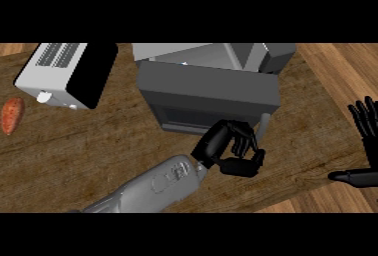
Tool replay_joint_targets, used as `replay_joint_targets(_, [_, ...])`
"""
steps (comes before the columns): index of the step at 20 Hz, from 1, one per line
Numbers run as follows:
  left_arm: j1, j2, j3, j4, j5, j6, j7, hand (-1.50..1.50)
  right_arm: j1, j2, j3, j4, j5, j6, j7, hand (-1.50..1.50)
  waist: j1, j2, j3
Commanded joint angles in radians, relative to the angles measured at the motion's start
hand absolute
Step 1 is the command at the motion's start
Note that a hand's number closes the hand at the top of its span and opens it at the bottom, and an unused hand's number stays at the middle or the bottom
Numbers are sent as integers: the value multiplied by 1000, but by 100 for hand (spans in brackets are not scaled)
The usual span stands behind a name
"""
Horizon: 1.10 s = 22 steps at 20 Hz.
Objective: Pick up the milk, place it into the microwave and close the microwave
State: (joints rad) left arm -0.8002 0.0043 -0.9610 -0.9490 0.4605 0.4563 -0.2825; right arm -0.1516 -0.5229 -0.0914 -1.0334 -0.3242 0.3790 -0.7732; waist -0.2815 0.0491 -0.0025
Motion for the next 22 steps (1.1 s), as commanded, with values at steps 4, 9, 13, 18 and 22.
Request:
replay_joint_targets(4, [-141,-4,45,67,62,35,1,150,-50,-23,0,-34,-47,84,-4,-150,-54,19,5])
replay_joint_targets(9, [-205,-4,67,103,106,54,6,150,-85,-28,24,-66,-73,117,32,-150,-81,29,6])
replay_joint_targets(13, [-247,-4,74,144,131,69,14,150,-107,-42,29,-81,-90,127,56,-150,-104,37,7])
replay_joint_targets(18, [-309,-3,105,184,157,82,7,150,-143,-46,49,-108,-120,165,88,-150,-115,52,10])
replay_joint_targets(22, [-339,-3,107,213,176,79,3,150,-162,-53,74,-134,-148,214,120,-150,-128,61,11])
